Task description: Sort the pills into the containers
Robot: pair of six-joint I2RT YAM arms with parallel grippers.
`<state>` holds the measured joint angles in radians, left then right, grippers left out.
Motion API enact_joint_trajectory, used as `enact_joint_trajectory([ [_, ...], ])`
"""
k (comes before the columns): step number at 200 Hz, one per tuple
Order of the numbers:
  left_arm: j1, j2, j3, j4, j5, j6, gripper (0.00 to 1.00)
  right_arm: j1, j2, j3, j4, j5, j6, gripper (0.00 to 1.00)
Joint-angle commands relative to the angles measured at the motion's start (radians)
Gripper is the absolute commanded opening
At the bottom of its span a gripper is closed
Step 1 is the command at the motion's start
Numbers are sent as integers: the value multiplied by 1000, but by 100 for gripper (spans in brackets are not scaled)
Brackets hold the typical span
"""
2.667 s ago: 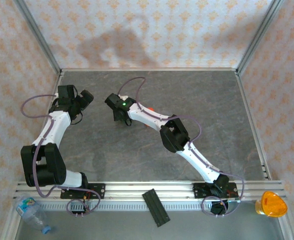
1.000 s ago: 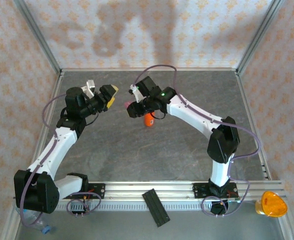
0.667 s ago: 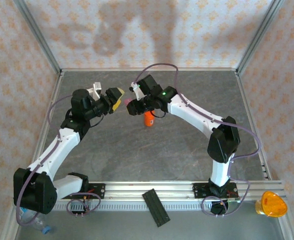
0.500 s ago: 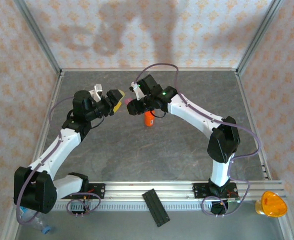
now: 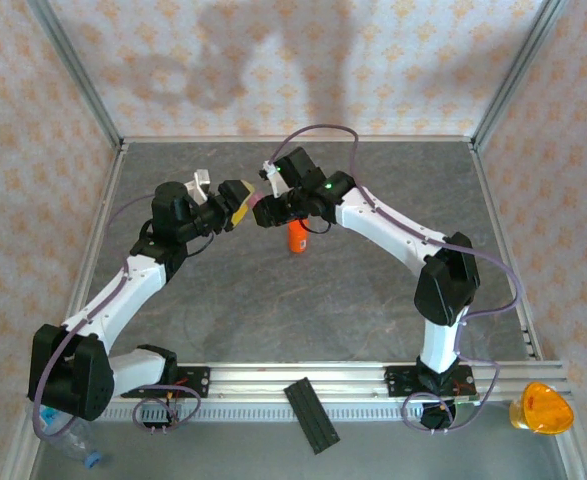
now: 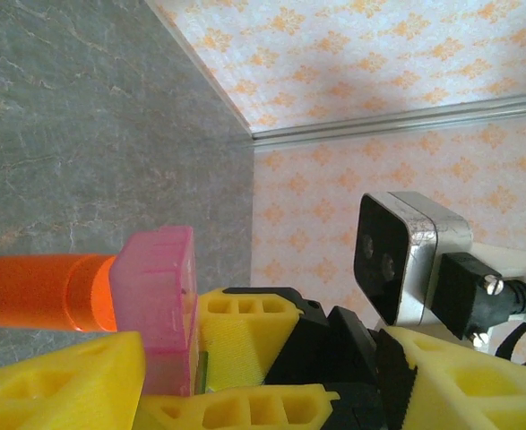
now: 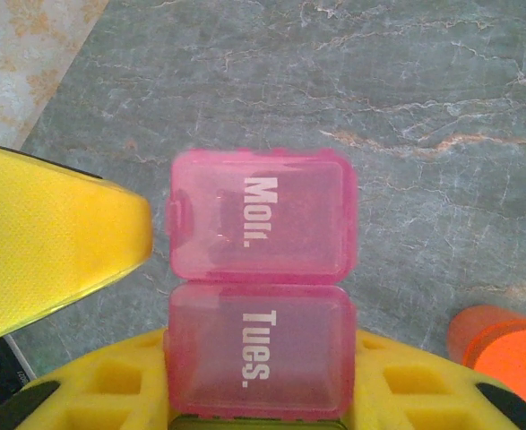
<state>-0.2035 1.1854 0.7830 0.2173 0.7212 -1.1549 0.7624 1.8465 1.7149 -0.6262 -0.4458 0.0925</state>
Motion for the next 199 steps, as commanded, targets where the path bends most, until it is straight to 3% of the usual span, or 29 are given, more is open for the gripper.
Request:
enact_joint_trajectory([
  [1, -13, 6, 17, 47, -17, -8, 67, -3, 12, 23, 29, -4, 11, 3],
  [199, -56, 29, 79, 60, -49, -25, 67, -3, 24, -33, 58, -16, 27, 1],
])
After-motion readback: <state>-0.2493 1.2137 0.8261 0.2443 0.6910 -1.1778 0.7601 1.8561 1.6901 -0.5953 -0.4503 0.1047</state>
